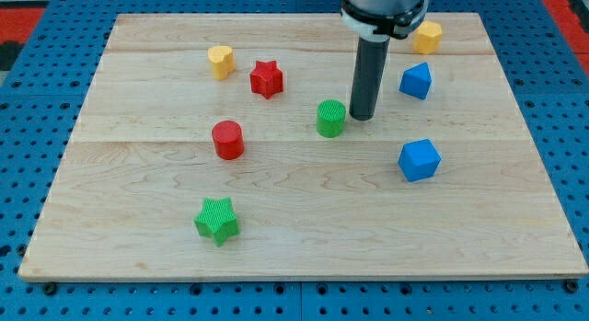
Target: Move your arm towards top center of the board
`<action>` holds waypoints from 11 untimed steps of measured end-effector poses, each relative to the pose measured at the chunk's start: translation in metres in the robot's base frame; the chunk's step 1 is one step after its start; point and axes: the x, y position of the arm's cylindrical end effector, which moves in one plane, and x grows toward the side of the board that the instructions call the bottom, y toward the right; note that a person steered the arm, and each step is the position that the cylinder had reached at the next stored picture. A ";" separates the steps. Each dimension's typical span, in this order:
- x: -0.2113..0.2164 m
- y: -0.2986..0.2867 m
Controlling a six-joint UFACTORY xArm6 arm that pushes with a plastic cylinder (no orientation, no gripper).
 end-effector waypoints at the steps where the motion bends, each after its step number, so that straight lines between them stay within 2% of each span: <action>1: -0.020 0.029; 3: -0.035 -0.089; 4: 0.001 -0.064; 5: 0.001 -0.051; 6: -0.028 -0.075; 7: -0.059 -0.075; 11: -0.059 -0.075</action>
